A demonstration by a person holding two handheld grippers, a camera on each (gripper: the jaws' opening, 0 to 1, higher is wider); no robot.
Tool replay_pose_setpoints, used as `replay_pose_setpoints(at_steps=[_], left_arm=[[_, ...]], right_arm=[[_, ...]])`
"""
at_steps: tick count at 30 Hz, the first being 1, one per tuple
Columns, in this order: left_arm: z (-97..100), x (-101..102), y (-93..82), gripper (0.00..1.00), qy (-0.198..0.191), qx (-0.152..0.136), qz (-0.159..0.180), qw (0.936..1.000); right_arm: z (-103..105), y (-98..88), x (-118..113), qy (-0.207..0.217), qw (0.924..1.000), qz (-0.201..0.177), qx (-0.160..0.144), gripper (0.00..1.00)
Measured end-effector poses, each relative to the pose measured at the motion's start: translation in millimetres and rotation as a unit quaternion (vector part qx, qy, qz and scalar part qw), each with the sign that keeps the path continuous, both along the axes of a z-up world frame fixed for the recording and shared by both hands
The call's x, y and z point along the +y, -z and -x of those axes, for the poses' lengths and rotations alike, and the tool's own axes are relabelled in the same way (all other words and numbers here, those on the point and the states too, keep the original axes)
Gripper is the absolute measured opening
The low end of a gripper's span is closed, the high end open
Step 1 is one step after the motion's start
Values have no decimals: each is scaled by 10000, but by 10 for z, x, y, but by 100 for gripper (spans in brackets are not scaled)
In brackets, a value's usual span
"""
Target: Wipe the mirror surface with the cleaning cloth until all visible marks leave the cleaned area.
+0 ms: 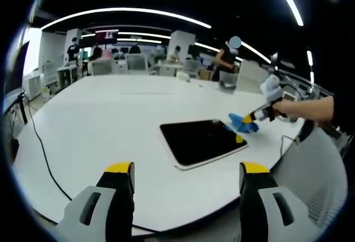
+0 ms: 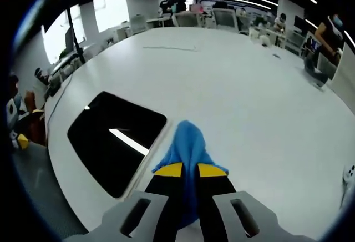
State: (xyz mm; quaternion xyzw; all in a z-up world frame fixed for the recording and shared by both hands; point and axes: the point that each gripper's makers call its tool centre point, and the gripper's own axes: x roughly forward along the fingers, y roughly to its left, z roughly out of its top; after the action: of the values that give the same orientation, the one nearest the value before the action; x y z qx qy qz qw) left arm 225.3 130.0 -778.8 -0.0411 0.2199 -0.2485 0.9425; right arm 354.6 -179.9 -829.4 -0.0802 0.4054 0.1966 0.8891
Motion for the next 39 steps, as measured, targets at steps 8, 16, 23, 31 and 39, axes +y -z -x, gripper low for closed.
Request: replay_pose_setpoints(at_steps=[8,16,23,31,39], left_arm=[[5,-7,0,76,12,1,16,10000],[1,0,-6,76,0,-27,29,10000],[6,-2,-3,76,11,-14,33,10000],[14,-4,10,76,34,27,26,10000],[24,4,44,76,26,137,-15,9999]], right_arm=[[-170,-206,238,-179,9995,-116,-211,3],[-268,-201,440,-369,9990,33,-244,3],[-362,-133,637,-485,9986,13,-216,3],[-447,17,674,-472,9988,154,-34,3],[-419,202,683,-377,9990,145,171,3]])
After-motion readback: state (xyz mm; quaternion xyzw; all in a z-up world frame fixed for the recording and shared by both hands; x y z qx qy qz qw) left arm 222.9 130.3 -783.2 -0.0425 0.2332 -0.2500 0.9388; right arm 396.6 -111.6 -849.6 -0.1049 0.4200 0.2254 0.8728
